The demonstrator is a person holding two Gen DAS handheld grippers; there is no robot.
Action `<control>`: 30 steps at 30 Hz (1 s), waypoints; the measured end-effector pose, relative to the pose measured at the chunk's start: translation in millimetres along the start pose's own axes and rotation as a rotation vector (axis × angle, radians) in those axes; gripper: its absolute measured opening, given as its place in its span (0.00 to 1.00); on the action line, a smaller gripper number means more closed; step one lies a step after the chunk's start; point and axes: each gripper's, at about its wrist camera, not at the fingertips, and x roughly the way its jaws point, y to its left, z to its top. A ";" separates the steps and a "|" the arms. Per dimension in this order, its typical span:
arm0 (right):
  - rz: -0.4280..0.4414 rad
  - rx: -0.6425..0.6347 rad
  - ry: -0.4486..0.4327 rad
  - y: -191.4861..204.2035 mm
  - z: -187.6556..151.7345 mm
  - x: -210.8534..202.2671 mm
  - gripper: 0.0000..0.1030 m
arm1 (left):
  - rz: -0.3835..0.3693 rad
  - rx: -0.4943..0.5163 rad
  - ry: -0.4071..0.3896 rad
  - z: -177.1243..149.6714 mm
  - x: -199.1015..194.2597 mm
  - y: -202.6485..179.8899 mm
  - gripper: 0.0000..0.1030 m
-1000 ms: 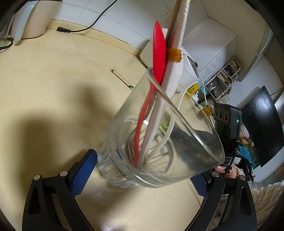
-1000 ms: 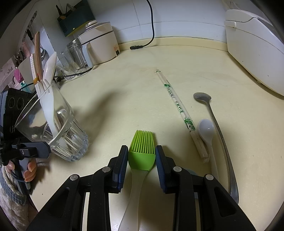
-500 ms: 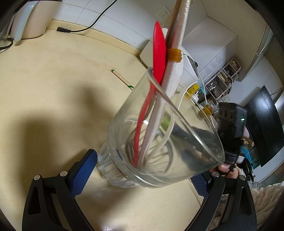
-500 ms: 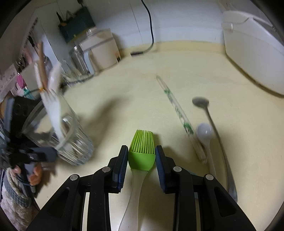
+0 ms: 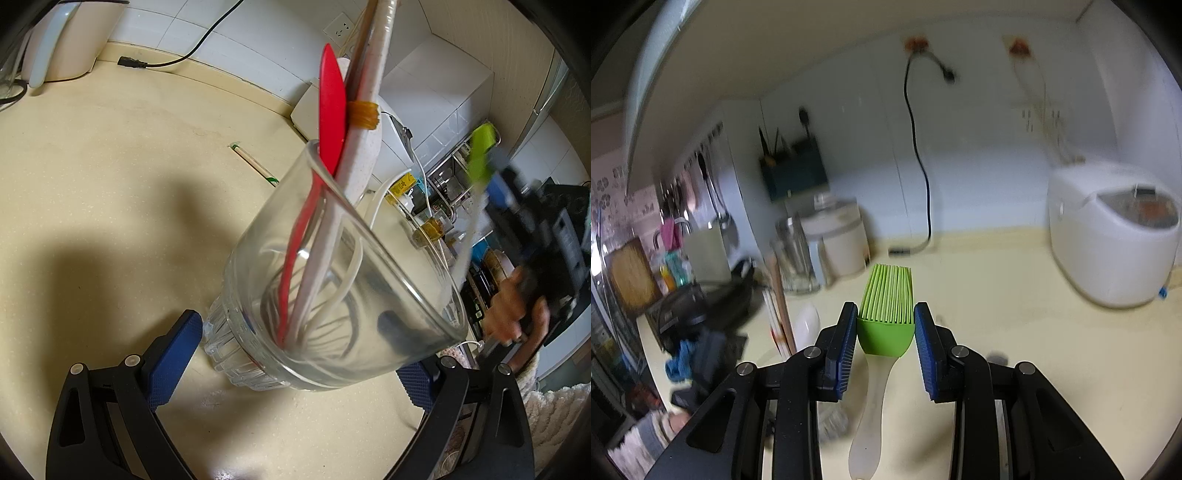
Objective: Organize utensils
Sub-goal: 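Lower the green brush into the tumbler held by the left tool and open the right tool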
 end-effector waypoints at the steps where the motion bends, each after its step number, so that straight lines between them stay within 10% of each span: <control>1: 0.000 -0.002 -0.014 1.7 4.3 -3.7 0.30 | 0.000 0.000 0.000 -0.1 0.1 -0.1 0.95; 12: 0.119 -0.094 -0.160 61.5 65.4 4.6 0.30 | -0.002 -0.002 -0.001 0.0 -0.2 -0.2 0.95; 30: 0.040 -0.163 -0.035 67.5 5.9 49.0 0.31 | -0.008 -0.005 -0.002 -0.3 -1.5 1.7 0.95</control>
